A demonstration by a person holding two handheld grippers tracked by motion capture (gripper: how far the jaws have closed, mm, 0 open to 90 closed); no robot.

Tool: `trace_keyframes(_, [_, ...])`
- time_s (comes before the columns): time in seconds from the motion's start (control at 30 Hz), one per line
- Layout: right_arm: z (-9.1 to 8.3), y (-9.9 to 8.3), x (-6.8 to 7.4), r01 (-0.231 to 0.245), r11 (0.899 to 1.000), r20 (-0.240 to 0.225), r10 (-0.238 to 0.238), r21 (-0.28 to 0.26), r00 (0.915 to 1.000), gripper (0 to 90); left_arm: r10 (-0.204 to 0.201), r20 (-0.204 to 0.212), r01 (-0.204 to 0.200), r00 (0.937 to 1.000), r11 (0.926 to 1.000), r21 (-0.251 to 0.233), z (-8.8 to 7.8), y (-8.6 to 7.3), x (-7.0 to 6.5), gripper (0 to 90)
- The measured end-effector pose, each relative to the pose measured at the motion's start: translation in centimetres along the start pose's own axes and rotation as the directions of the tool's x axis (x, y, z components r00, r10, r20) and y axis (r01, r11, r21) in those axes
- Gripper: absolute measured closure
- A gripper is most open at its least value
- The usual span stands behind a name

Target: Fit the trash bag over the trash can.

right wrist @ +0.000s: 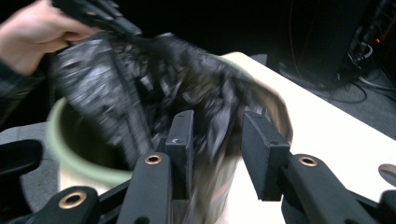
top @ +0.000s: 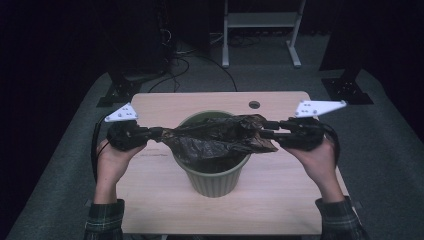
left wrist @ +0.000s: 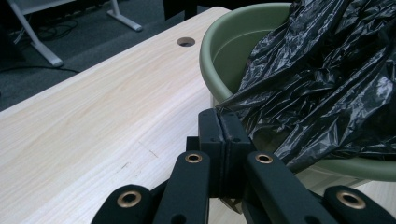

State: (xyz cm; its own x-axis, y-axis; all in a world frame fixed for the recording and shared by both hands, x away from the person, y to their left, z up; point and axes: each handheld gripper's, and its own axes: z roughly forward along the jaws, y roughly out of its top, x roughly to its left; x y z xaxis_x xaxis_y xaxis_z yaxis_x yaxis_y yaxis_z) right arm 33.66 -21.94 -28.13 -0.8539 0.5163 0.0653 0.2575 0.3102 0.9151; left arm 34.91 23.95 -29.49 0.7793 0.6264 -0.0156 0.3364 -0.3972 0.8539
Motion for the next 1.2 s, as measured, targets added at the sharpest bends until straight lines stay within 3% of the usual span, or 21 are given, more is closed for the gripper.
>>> trace_keyframes(0.07, [1.4, 0.7, -0.4, -0.008, 1.0, 0.005, 0.008, 0.025, 1.0, 67.9, 0.0, -0.001, 0.0, 1.0, 1.0, -0.004, -0.1, 0.0, 0.1, 89.2])
trace_keyframes(0.17, [2.8, 0.9, -0.7, -0.006, 0.997, 0.024, 0.004, 0.079, 0.9997, 89.3, -0.007, -0.012, 0.007, 0.9999, 0.9999, -0.008, -0.4, -0.1, 0.3, 89.3])
trace_keyframes(0.2, [2.9, 0.8, -0.7, 0.0, 0.997, 0.029, -0.002, 0.083, 0.9996, 90.0, -0.011, -0.016, 0.011, 0.9998, 0.9999, -0.009, -0.6, -0.2, 0.5, 89.3])
trace_keyframes(0.3, [1.9, 0.0, -0.6, -0.003, 0.998, 0.039, 0.0, 0.069, 0.9993, 90.0, -0.021, -0.032, 0.021, 0.9993, 0.9997, -0.009, -1.1, -0.6, 0.9, 89.3])
trace_keyframes(0.43, [-0.6, -1.7, -0.7, -0.022, 0.998, 0.073, 0.018, 0.057, 0.9971, 90.0, -0.037, -0.046, 0.037, 0.9983, 0.9993, -0.011, -1.6, -1.2, 1.2, 89.3])
trace_keyframes(0.63, [-2.8, -5.3, -1.3, -0.079, 0.993, 0.111, 0.069, 0.09, 0.9914, 90.0, -0.037, -0.042, 0.036, 0.9984, 0.9993, -0.003, -1.3, -1.4, 1.1, 89.3])
trace_keyframes(0.77, [-3.4, -5.3, -1.3, -0.062, 0.998, 0.088, 0.059, 0.032, 0.9944, 72.6, -0.021, -0.037, 0.021, 0.9991, 0.9997, -0.01, -1.1, -0.8, 0.9, 89.2])
trace_keyframes(0.93, [-3.6, -2.9, -0.7, -0.015, 0.999, 0.052, 0.017, -0.036, 0.9985, 63.5, -0.011, -0.033, 0.01, 0.9994, 0.9999, -0.014, -1.0, -0.2, 0.6, 89.1])
trace_keyframes(1.13, [-1.6, -1.4, -0.1, 0.03, 0.999, 0.042, -0.029, -0.025, 0.9987, 54.0, -0.002, -0.024, 0.002, 0.9997, 0.9999, -0.014, -0.6, 0.1, 0.5, 89.2])
trace_keyframes(1.2, [-1.0, -1.2, -0.3, 0.024, 0.999, 0.033, -0.023, -0.031, 0.9992, 57.4, -0.003, -0.024, 0.002, 0.9997, 0.9999, -0.016, -0.6, 0.1, 0.4, 89.2])
